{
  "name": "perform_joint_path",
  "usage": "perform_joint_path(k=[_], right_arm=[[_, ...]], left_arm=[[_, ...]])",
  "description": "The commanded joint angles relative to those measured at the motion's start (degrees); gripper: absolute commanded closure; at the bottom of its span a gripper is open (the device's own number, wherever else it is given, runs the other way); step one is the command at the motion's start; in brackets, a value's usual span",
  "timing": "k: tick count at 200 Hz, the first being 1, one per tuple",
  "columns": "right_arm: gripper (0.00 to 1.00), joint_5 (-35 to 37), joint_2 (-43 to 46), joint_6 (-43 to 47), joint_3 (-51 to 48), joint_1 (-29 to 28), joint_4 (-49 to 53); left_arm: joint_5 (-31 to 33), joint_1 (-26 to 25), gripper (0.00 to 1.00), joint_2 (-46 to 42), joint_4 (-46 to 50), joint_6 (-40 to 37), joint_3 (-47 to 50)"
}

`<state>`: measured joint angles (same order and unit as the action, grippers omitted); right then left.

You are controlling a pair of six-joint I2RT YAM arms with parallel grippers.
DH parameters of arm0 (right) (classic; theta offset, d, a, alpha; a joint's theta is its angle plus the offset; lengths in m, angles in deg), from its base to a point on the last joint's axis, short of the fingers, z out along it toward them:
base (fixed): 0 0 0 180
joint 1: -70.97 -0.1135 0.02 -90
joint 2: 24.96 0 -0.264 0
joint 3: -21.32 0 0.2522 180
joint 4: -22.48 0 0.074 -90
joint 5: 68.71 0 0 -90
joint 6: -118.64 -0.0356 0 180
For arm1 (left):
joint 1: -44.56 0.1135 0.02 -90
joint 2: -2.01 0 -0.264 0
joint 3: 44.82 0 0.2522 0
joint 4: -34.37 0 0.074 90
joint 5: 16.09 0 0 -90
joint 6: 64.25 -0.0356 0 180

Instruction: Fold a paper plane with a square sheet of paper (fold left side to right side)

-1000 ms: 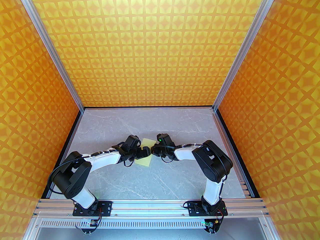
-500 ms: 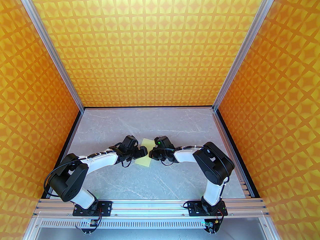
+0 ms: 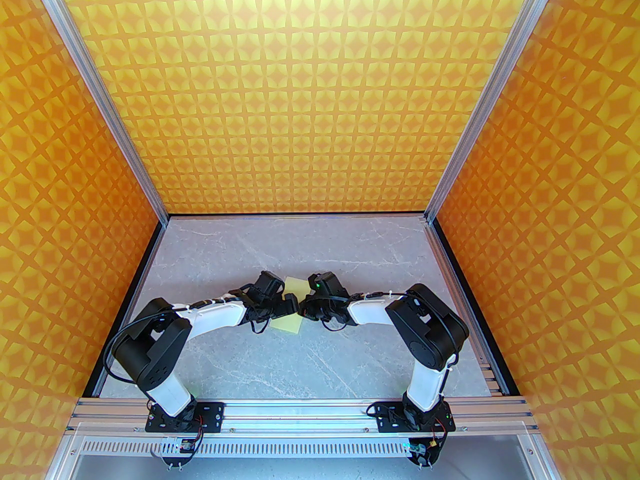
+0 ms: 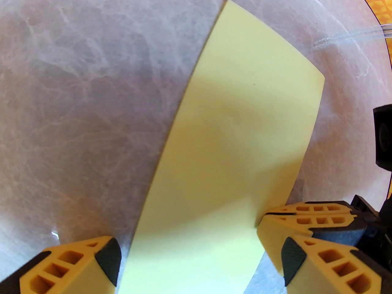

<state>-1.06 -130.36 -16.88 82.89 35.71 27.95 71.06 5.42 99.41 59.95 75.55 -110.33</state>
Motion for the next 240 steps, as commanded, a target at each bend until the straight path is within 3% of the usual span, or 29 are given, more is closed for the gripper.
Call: perform_joint_path(k=[1, 134, 192, 240], right_arm=[[1.0, 3.1, -1.3, 1.4, -0.9, -0.1, 4.3], [1.0, 3.0, -0.8, 0.6, -2.7, -0.1, 2.9], [1.0, 2.6, -1.5, 0.4, -3.3, -0.1, 2.6], [1.0, 2.7, -1.3, 0.3, -3.6, -0.1, 2.7]], left_arm=[[-5.1, -2.0, 0.09, 3.4, -5.2, 2.4, -0.8], [-7.7, -1.7, 0.09, 0.3, -15.7, 4.5, 2.5], [-8.7, 1.0, 0.08, 0.6, -24.3, 5.1, 4.8], [-8.7, 4.5, 0.08, 2.9, -24.2, 2.2, 2.6]])
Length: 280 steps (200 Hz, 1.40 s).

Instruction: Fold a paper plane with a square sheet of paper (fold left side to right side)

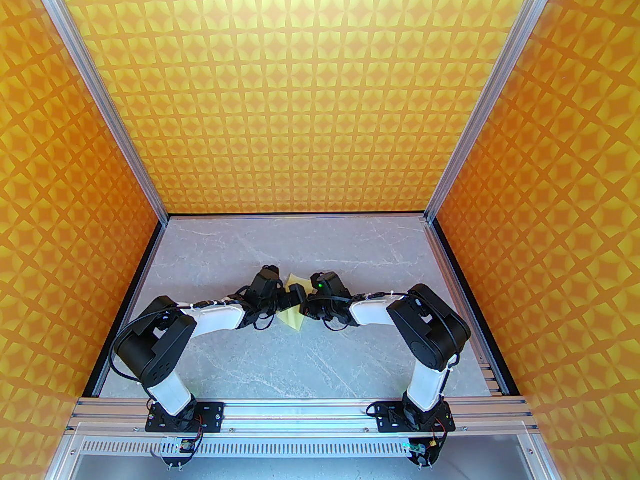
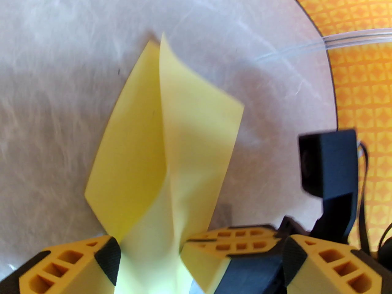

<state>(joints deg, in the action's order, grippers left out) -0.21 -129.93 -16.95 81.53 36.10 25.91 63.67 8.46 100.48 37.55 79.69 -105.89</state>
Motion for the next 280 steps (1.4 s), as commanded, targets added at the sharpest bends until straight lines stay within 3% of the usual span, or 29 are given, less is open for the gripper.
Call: perform_joint_path(k=[1, 57, 102, 152, 280], right_arm=[[1.0, 1.8, -1.8, 0.4, -2.3, -0.5, 4.7], [1.0, 1.8, -1.8, 0.4, -2.1, -0.5, 5.0], [1.0, 1.9, -2.3, 0.3, -1.5, -0.5, 5.4], [1.0, 2.0, -2.8, 0.5, -0.8, -0.5, 5.7], [1.0, 1.7, -2.2, 0.4, -1.1, -0.5, 5.9]], left_arm=[[-1.3, 1.6, 0.08, 1.9, -1.8, -2.0, -1.9], [-3.1, 2.7, 0.08, 3.0, 0.9, -5.8, -3.8], [-8.5, 2.6, 0.11, -2.1, -0.6, -3.8, 2.6], [-9.1, 2.4, 0.1, -6.8, 1.9, -3.8, 7.5], [-6.9, 3.2, 0.09, -0.1, 7.0, -11.8, 0.7]])
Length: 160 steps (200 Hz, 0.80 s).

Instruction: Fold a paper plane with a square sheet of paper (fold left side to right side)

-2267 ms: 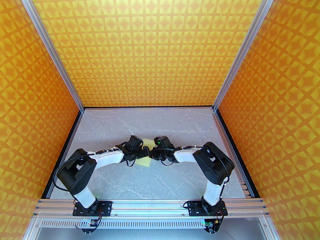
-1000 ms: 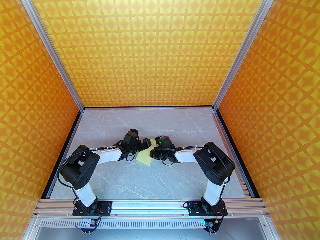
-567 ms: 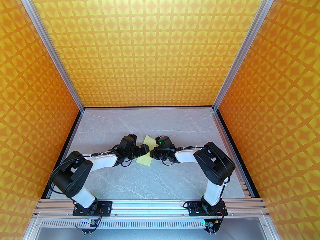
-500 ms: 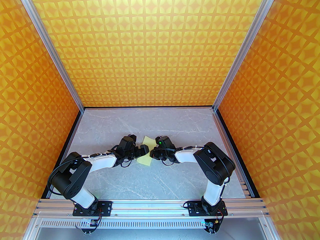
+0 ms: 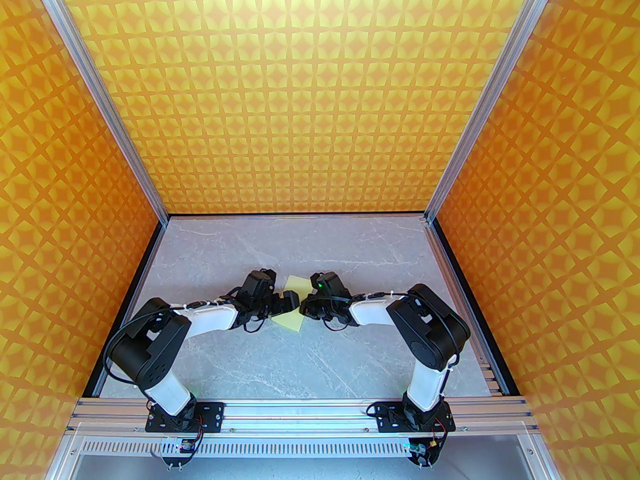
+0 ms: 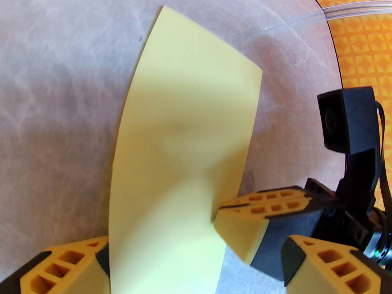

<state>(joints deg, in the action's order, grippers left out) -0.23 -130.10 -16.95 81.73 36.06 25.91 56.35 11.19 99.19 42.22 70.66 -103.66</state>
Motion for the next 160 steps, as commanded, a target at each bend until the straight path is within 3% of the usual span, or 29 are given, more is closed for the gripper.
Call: perform_joint_path(k=[1, 160], right_arm=[[1.0, 1.7, -2.0, 0.4, -1.4, -0.4, 5.9], [1.0, 2.1, -1.5, 0.5, -1.6, -0.4, 5.9]], left_arm=[[0.4, 0.5, 0.09, 1.2, 2.3, -2.8, -1.6], [-2.4, 0.6, 0.1, -2.3, 0.9, -0.4, 0.2]])
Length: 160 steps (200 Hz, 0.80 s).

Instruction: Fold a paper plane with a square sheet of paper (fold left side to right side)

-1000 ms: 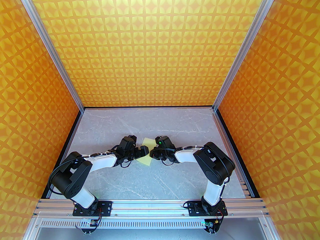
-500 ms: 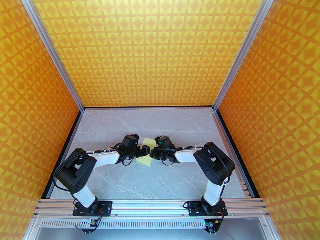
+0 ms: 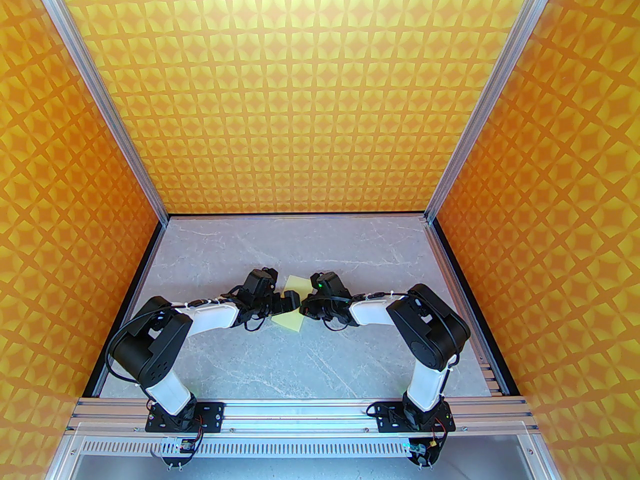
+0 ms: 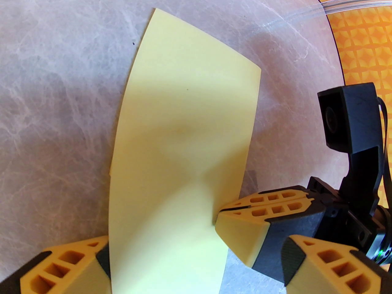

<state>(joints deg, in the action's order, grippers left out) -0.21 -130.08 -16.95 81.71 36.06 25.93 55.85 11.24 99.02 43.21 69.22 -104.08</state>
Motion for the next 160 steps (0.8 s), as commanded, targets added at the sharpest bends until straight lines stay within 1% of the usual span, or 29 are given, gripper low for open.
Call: perform_joint_path(k=[1, 96, 160], right_arm=[[1.0, 2.0, -1.5, 0.4, -1.6, -0.4, 5.9], [1.0, 1.9, -1.4, 0.5, -1.0, -0.4, 6.3], [1.0, 1.9, -1.4, 0.7, -0.7, -0.4, 6.6]], left_arm=[[-1.9, 0.5, 0.1, -2.2, -0.2, 1.1, 0.6], [-3.5, 0.5, 0.1, -6.9, 1.1, 2.1, 4.6], [-5.0, -0.2, 0.12, -8.3, -1.7, 4.5, 6.3]])
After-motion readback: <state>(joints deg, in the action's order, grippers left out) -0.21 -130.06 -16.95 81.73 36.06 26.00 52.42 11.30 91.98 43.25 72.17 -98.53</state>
